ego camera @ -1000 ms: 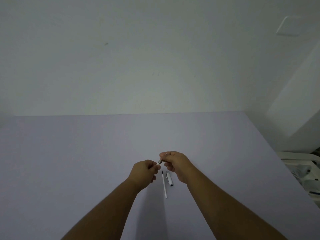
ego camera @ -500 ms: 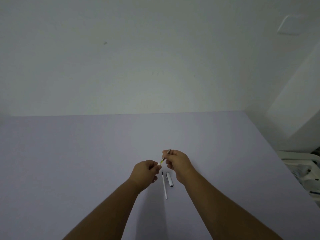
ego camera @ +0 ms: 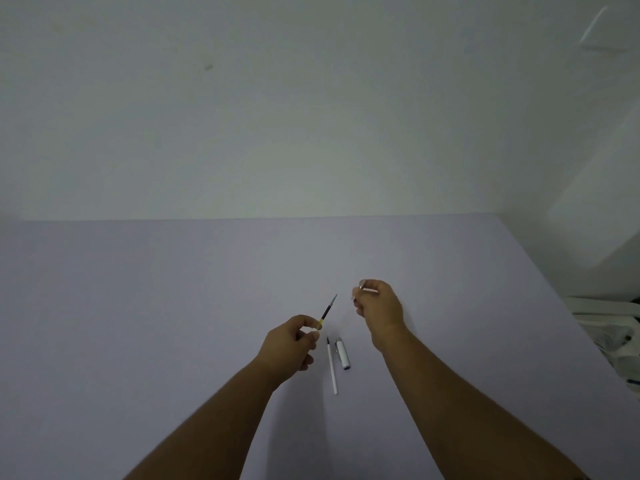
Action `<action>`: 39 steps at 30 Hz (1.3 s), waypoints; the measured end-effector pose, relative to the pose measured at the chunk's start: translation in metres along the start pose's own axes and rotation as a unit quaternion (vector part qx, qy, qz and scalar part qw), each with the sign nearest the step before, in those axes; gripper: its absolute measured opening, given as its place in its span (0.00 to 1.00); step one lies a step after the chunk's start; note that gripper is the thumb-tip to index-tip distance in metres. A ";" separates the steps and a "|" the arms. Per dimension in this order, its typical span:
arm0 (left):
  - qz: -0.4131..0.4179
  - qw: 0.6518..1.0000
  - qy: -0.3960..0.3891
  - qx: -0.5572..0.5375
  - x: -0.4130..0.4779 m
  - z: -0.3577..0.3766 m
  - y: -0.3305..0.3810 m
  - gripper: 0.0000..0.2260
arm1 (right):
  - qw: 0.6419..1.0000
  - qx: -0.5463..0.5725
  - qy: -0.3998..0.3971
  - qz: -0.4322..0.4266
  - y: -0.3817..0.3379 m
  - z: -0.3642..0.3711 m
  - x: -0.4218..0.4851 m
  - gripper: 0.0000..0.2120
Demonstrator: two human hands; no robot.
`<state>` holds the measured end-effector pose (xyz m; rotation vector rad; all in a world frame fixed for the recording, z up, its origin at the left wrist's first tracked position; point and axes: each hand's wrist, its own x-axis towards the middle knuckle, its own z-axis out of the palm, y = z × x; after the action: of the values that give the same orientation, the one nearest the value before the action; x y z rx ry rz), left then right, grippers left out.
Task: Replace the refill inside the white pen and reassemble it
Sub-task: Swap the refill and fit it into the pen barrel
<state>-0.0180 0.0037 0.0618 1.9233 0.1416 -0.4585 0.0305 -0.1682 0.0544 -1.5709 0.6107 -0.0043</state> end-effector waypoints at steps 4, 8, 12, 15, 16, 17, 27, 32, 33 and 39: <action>-0.016 1.000 -0.001 -0.004 0.001 0.002 -0.009 0.06 | 0.947 -0.309 -0.084 -0.016 0.039 -0.008 0.002 0.11; -0.032 0.999 -0.004 -0.012 0.001 0.005 -0.017 0.05 | 0.884 -0.450 -0.105 -0.067 0.072 -0.015 -0.003 0.09; -0.044 0.999 -0.007 -0.012 0.000 0.009 -0.021 0.05 | 0.880 -0.460 -0.090 -0.078 0.079 -0.018 -0.003 0.07; -0.049 0.999 -0.008 0.000 0.000 0.013 -0.023 0.05 | 0.882 -0.453 -0.096 -0.084 0.081 -0.019 -0.003 0.09; -0.049 0.999 -0.008 0.004 0.000 0.014 -0.024 0.05 | 0.885 -0.448 -0.097 -0.085 0.081 -0.019 -0.003 0.09; -0.048 0.999 -0.008 0.007 0.000 0.015 -0.024 0.05 | 0.887 -0.443 -0.098 -0.086 0.082 -0.019 -0.003 0.09; -0.044 0.999 -0.008 0.016 0.001 0.016 -0.024 0.04 | 0.932 -0.343 -0.062 -0.099 0.073 -0.020 -0.009 0.09; -0.034 0.999 -0.012 0.005 0.005 0.022 -0.018 0.04 | 0.980 -0.112 -0.164 -0.005 0.043 -0.014 -0.020 0.08; -0.032 0.999 -0.014 0.006 0.006 0.023 -0.017 0.04 | 0.976 -0.105 -0.193 0.011 0.040 -0.011 -0.021 0.08; -0.037 0.999 -0.025 0.010 0.007 0.019 -0.017 0.07 | 0.989 0.044 -0.131 0.053 0.025 -0.004 -0.009 0.07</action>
<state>-0.0212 -0.0076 0.0380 1.9287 0.1755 -0.5592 0.0119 -0.1673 0.0350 -1.4230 0.4793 0.2484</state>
